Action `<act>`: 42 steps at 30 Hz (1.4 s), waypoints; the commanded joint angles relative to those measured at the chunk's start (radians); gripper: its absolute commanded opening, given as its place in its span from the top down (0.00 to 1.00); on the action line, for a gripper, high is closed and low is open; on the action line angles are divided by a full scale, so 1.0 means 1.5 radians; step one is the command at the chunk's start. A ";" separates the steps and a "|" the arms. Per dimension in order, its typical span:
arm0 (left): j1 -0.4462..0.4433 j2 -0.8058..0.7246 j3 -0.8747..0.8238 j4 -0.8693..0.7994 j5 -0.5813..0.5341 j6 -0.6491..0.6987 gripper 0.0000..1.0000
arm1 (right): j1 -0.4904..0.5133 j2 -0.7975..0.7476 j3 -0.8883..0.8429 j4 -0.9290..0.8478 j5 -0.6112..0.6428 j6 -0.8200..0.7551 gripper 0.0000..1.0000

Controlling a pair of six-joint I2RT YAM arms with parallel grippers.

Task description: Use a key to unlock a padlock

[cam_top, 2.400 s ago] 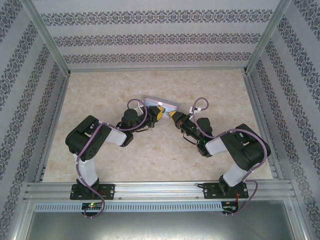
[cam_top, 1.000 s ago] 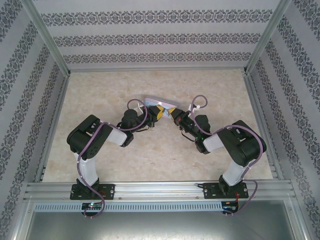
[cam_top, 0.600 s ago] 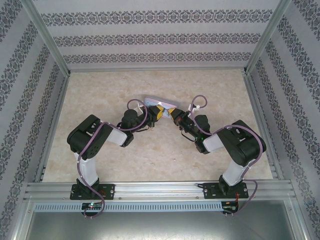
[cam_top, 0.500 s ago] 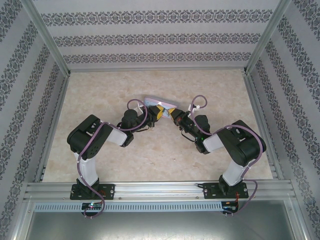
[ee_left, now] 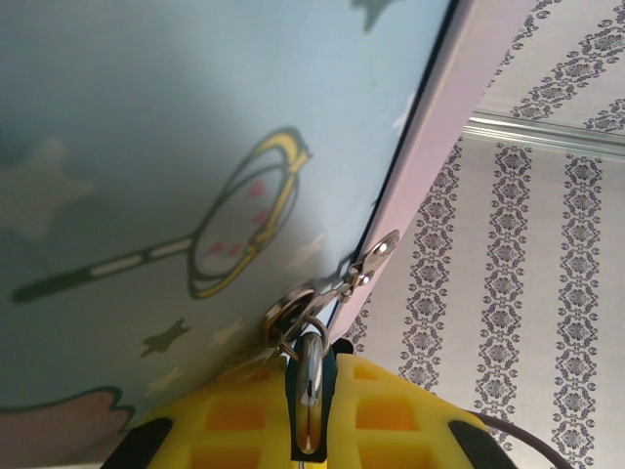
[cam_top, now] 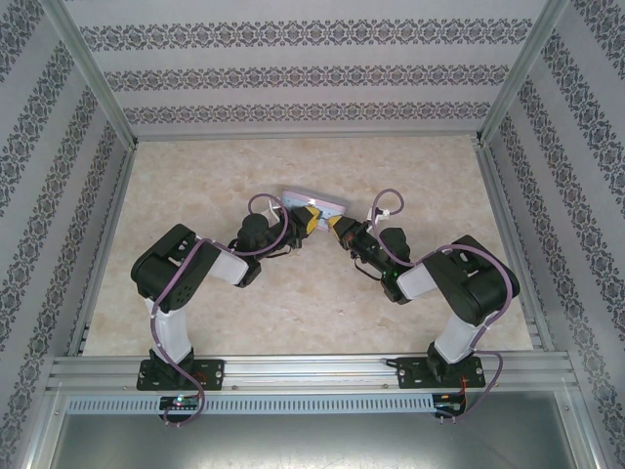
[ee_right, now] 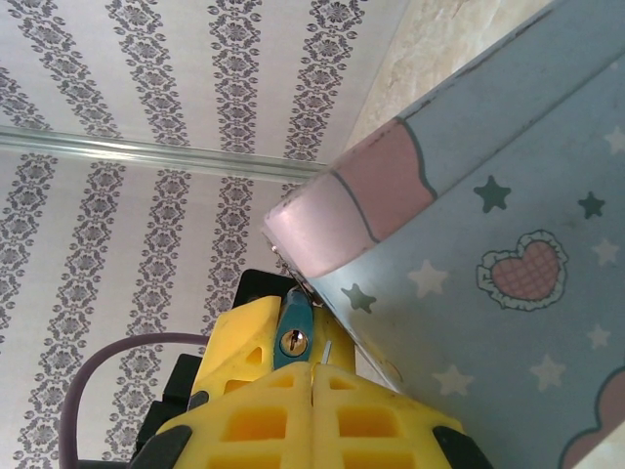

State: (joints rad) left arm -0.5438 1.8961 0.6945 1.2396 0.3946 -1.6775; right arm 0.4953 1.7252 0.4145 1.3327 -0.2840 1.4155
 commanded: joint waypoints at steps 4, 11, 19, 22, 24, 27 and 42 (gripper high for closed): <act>-0.008 -0.005 0.013 0.055 0.004 0.005 1.00 | 0.002 0.003 0.026 0.029 0.003 0.000 1.00; -0.009 -0.004 0.014 0.056 0.006 0.006 1.00 | 0.002 0.007 0.040 0.025 -0.001 0.002 1.00; -0.010 0.001 0.010 0.056 0.007 0.009 1.00 | 0.001 0.005 0.045 0.023 -0.001 0.001 1.00; -0.010 0.003 0.007 0.058 0.005 0.008 1.00 | 0.000 0.000 0.041 0.020 -0.003 0.000 1.00; -0.010 0.004 0.007 0.062 0.004 0.006 1.00 | -0.002 -0.002 0.035 0.020 -0.004 -0.002 1.00; -0.010 0.004 0.008 0.061 0.003 0.006 1.00 | -0.005 -0.006 0.021 0.019 -0.004 -0.002 1.00; -0.010 0.001 0.008 0.057 0.003 0.008 1.00 | -0.012 -0.017 0.009 0.017 -0.006 -0.004 1.00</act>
State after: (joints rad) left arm -0.5442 1.8973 0.6945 1.2430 0.3916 -1.6772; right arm 0.4839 1.7176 0.4095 1.3140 -0.2848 1.4155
